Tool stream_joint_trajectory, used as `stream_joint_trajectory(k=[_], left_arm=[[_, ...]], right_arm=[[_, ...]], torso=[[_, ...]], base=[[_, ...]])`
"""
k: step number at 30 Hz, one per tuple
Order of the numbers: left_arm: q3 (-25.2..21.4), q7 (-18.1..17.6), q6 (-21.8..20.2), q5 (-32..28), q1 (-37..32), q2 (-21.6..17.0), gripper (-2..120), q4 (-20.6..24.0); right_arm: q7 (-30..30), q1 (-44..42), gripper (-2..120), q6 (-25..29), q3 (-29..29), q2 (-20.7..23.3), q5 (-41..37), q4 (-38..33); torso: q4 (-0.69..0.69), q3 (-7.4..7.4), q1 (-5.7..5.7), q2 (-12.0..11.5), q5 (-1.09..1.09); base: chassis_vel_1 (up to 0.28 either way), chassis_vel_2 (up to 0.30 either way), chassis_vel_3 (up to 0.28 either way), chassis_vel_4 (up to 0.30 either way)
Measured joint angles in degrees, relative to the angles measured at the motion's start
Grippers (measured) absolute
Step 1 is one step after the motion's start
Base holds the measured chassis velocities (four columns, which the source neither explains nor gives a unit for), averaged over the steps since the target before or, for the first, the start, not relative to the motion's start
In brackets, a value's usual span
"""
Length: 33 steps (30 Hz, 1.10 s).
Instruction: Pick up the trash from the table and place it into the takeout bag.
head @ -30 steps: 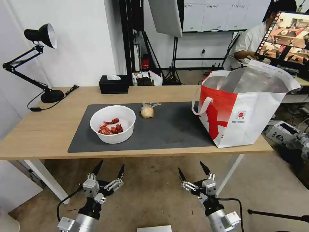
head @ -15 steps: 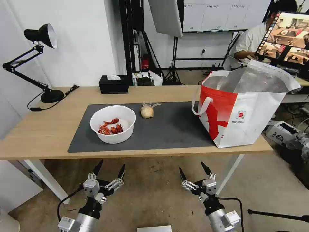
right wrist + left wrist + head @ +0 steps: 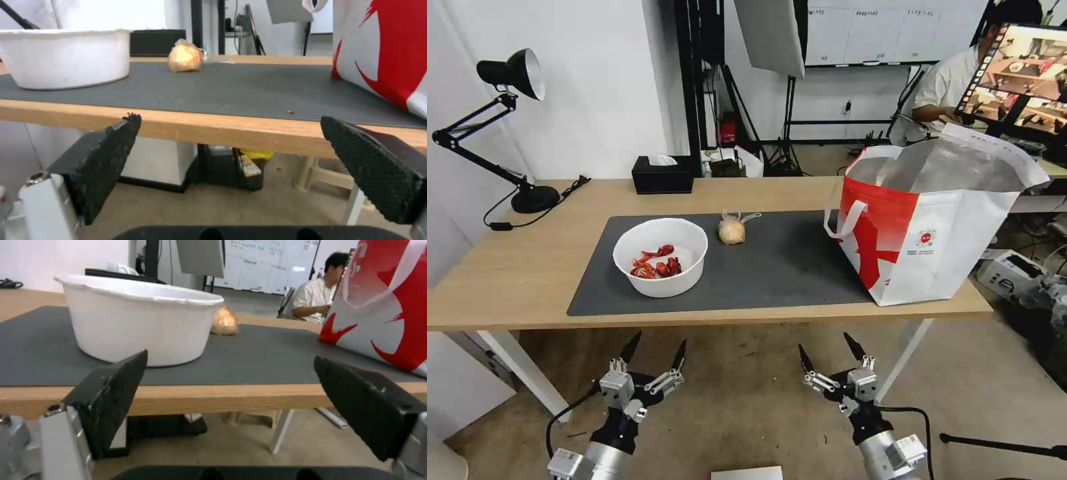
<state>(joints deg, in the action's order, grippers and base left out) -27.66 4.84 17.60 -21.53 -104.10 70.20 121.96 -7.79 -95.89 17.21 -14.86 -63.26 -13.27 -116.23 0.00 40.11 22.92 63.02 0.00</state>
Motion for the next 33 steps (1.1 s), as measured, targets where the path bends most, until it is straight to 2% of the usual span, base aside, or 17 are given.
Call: stream_joint_trajectory(k=[7,13,20,25,27,31,33], left_arm=[[0.00,0.00,-0.02,0.10,-0.08,0.04,100,-0.07],[-0.18,0.00,-0.06,0.11,-0.10,-0.09,100,-0.05],[-0.32,-0.06,-0.13,0.24,-0.12,-0.03,100,0.02],[-0.68,-0.18,-0.13,0.40,-0.31,0.02,100,-0.27],[-1.11,-0.20,-0.13,0.39,-0.40,0.07,100,-0.26],[-1.55,-0.25,-0.13,0.29,-0.43,0.13,100,-0.01],[-1.97,-0.26,-0.14,0.20,-0.53,0.22,100,0.09]], right_arm=[[-0.33,1.17,100,-1.62,0.39,0.70,-0.91,-1.50],[-0.18,7.24,100,-5.39,1.06,3.77,-5.81,-4.51],[1.47,21.95,100,-13.18,3.49,8.55,-14.60,-6.25],[1.18,29.12,100,-16.74,5.82,9.86,-18.41,-6.11],[0.47,34.78,100,-18.81,8.18,10.30,-20.23,-4.64],[-0.59,40.26,100,-21.02,10.77,10.40,-20.78,-2.57],[-1.92,45.83,100,-23.46,14.00,10.27,-21.95,-0.08]], torso=[[0.00,0.00,0.00,0.00,0.00],[-0.01,0.01,0.00,0.00,0.01],[0.01,0.01,0.01,0.00,0.01],[0.00,0.01,0.01,0.00,0.00],[0.00,0.01,0.01,0.00,0.00],[0.00,0.01,0.01,0.00,0.00],[0.00,0.01,0.01,0.00,-0.01]], base=[[0.000,0.000,0.000,0.000],[0.000,0.000,0.000,0.000],[0.000,0.000,0.000,0.000],[0.000,0.000,0.000,0.000],[0.000,0.000,0.000,0.000],[0.000,0.000,0.000,0.000],[0.000,0.000,0.000,0.000]])
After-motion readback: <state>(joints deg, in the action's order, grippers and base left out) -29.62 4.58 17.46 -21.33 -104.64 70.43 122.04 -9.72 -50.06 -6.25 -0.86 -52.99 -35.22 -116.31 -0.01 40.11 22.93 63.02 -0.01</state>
